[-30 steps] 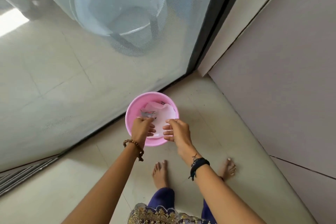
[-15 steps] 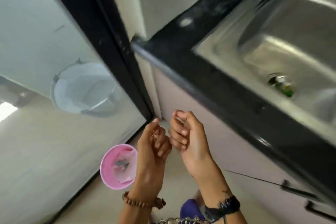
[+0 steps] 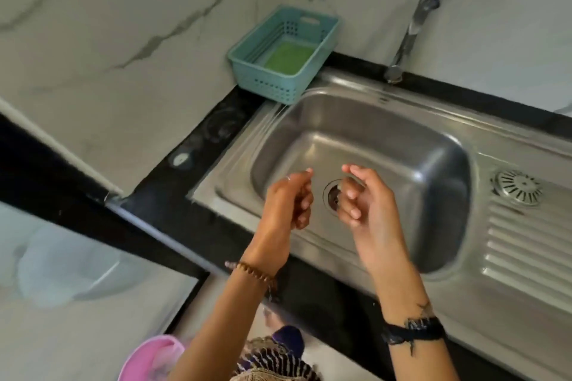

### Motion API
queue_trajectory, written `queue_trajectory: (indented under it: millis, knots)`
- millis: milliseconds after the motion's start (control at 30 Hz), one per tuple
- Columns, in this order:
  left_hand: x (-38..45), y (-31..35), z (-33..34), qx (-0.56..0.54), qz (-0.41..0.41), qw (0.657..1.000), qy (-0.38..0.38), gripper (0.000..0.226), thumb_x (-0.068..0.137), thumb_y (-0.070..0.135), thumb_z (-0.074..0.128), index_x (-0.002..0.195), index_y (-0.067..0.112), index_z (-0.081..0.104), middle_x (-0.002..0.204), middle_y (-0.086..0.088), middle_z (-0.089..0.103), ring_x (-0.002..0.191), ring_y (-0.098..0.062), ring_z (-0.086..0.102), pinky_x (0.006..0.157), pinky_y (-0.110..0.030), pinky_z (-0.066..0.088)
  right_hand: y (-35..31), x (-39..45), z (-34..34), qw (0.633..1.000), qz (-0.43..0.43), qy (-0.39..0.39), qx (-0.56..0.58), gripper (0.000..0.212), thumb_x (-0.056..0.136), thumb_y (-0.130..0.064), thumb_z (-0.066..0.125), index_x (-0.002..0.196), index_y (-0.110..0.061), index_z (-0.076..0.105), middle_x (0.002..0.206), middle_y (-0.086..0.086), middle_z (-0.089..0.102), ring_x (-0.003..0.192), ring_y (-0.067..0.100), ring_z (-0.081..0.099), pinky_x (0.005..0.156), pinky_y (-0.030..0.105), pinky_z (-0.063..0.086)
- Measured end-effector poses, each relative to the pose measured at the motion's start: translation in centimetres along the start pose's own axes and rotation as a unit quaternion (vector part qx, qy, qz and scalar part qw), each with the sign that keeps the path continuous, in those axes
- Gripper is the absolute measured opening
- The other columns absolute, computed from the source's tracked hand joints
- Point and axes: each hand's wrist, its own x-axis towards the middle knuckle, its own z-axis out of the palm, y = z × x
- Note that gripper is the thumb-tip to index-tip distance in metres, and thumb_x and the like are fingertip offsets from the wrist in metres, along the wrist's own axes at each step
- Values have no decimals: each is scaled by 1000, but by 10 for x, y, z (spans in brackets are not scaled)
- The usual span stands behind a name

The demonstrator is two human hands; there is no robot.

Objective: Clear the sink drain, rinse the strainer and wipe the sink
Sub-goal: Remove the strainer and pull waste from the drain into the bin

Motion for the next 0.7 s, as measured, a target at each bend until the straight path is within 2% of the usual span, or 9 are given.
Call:
queue_trajectory:
  millis: [67, 133, 200, 267, 333, 467, 533, 633, 700]
  knots:
    - [38, -5, 10, 122, 5, 993, 10, 34, 89, 31, 54, 56, 20, 52, 42, 9, 45, 34, -6, 35, 36, -17, 27, -10, 31, -29, 992, 7, 110, -60, 19, 89, -15, 48, 73, -17, 59, 51, -6, 44, 27, 2, 28, 31, 13, 17]
    - [77, -15, 16, 273, 17, 962, -4, 29, 89, 30, 55, 65, 15, 59, 53, 6, 53, 41, -9, 43, 43, -22, 34, -14, 62, -57, 977, 23, 184, -101, 18, 88, -14, 50, 74, -18, 60, 59, -4, 48, 26, 1, 31, 30, 12, 21]
    - [120, -28, 24, 412, 11, 911, -19, 25, 88, 30, 56, 77, 10, 65, 69, -4, 64, 56, -16, 55, 55, -30, 45, -14, 96, -82, 966, 42, 225, -118, 14, 89, -13, 51, 78, -16, 60, 64, -3, 50, 26, 1, 33, 29, 11, 24]
    - [156, -43, 29, 529, 11, 849, -19, 21, 88, 28, 55, 88, 10, 67, 90, -10, 70, 80, -25, 64, 71, -35, 50, -7, 124, -98, 952, 71, 253, -155, 11, 88, -13, 52, 83, -12, 61, 65, -1, 54, 32, 5, 36, 30, 12, 26]
    - [186, -57, 33, 607, 27, 794, -22, 17, 87, 22, 51, 91, 16, 67, 99, -9, 71, 92, -28, 65, 74, -33, 50, 3, 152, -110, 933, 100, 254, -234, 11, 87, -14, 53, 82, -11, 62, 67, 0, 57, 45, 10, 40, 38, 18, 32]
    - [227, -87, 37, 687, 87, 717, -76, 21, 87, 16, 50, 102, 24, 63, 109, -2, 65, 95, -23, 63, 75, -32, 48, 37, 185, -131, 875, 123, 206, -419, 15, 83, -11, 54, 76, -7, 66, 72, 6, 62, 70, 22, 54, 65, 32, 41]
    - [241, -100, 39, 718, 139, 672, -118, 25, 88, 15, 50, 110, 22, 59, 112, -2, 61, 98, -24, 62, 72, -33, 49, 53, 194, -138, 841, 126, 186, -492, 17, 85, -17, 54, 83, -9, 69, 82, 8, 68, 78, 24, 60, 70, 32, 45]
    - [257, -118, 41, 765, 189, 592, -172, 26, 90, 15, 50, 115, 18, 55, 114, -5, 56, 102, -24, 57, 69, -36, 52, 72, 209, -137, 769, 106, 179, -604, 23, 88, -28, 52, 95, -12, 67, 94, 7, 70, 84, 25, 64, 71, 32, 49]
    - [264, -123, 40, 783, 200, 558, -188, 25, 91, 15, 49, 116, 15, 54, 115, -8, 54, 105, -25, 54, 70, -36, 51, 82, 217, -133, 721, 88, 172, -666, 27, 89, -30, 49, 100, -11, 64, 98, 8, 69, 88, 28, 64, 74, 34, 50]
